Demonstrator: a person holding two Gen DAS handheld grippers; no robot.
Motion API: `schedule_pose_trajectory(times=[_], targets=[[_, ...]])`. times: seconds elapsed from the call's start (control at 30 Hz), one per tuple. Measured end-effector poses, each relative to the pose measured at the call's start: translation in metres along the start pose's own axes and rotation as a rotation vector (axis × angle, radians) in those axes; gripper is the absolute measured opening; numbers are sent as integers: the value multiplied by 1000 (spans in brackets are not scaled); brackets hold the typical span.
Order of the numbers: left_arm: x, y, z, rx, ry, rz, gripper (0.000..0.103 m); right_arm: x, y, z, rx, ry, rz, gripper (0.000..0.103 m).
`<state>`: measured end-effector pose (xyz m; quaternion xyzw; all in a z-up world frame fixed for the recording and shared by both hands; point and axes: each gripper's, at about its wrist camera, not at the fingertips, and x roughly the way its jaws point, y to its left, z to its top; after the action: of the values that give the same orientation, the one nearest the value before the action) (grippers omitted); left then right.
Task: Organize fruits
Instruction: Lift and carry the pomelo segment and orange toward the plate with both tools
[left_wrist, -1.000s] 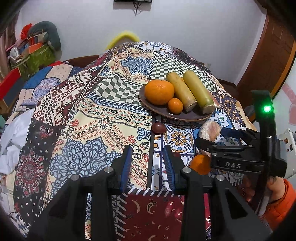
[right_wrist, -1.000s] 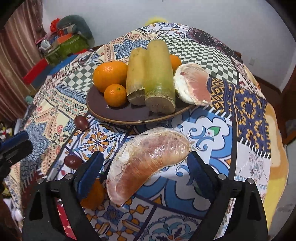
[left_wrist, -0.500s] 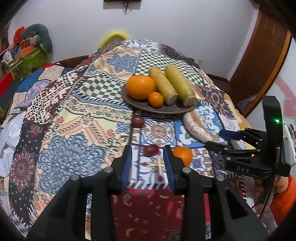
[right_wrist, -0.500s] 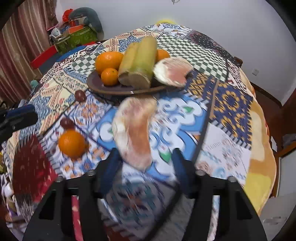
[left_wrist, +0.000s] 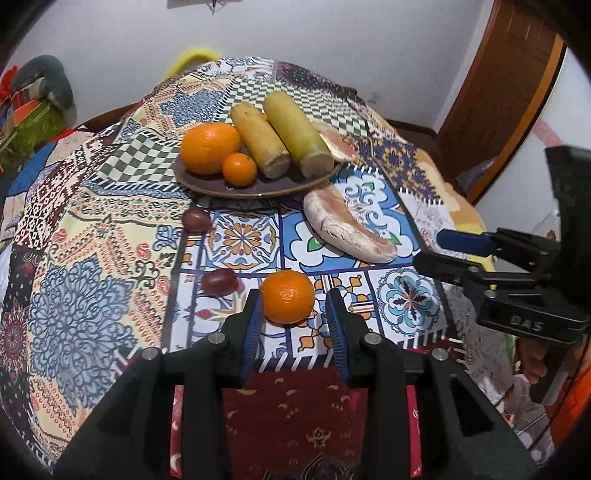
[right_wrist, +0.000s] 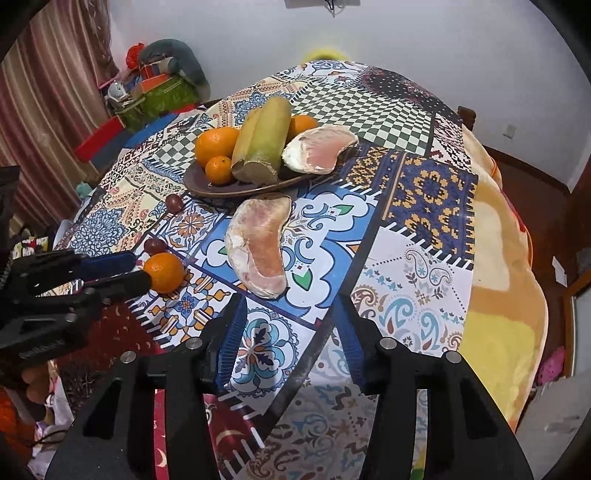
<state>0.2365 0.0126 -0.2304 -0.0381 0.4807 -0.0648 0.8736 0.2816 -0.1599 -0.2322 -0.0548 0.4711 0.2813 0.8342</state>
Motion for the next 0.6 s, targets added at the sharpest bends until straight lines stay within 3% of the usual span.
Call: schedule_pose_trajectory(times=[0.13, 0.33, 0.6], targets=[[10, -4, 2, 26, -10, 61, 36, 0, -1, -2, -10, -11, 10, 46], [15, -1, 5, 29, -19, 85, 36, 8, 2, 3, -11, -5, 30, 46], [22, 16, 10, -26, -14, 50, 36, 35, 16, 22, -36, 21, 59, 46]])
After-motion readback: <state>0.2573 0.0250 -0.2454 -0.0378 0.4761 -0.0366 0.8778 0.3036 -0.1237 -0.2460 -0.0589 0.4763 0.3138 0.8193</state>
